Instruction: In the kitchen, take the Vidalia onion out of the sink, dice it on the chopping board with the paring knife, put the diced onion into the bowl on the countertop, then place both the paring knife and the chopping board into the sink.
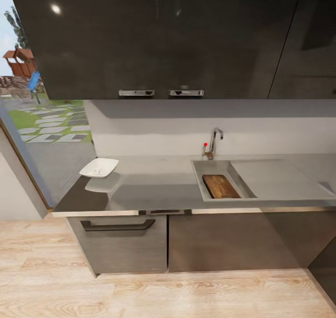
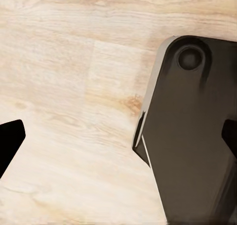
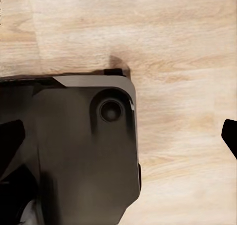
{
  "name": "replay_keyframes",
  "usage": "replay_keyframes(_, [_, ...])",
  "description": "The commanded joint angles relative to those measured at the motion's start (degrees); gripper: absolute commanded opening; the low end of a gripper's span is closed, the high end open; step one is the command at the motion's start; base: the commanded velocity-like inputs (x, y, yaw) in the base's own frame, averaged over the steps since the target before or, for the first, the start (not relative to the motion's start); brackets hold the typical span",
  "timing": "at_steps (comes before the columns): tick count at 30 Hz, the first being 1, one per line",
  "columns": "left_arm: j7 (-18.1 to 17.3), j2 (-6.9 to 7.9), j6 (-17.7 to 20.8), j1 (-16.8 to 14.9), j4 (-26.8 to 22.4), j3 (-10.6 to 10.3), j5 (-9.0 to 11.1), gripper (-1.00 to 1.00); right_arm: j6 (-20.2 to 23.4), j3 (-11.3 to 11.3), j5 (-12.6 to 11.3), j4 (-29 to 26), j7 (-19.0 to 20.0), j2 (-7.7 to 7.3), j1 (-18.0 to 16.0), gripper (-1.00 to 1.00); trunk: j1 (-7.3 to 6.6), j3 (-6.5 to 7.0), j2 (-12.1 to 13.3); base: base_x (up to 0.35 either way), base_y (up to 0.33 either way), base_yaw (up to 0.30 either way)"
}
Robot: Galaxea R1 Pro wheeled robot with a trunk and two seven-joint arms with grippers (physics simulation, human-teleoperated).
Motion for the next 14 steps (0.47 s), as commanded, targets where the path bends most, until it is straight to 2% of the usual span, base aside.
replay_keyframes(1, [-0.12,-0.02,-0.1,0.02,0.33,0.1,0.42,1.0,-0.35,0.06,-0.32,0.04,-0.1,0.06,-0.05,1.0,0.03,-0.11,-0.11,0.0,0.0,0.0])
replay_keyframes(14, [-0.21,-0.02,-0.1,0.02,2.31,0.11,0.42,1.0,-0.62,0.12,-0.34,0.01,-0.1,0.17,-0.05,1.0,0.03,-0.11,-0.11,0.0,0.0,0.0])
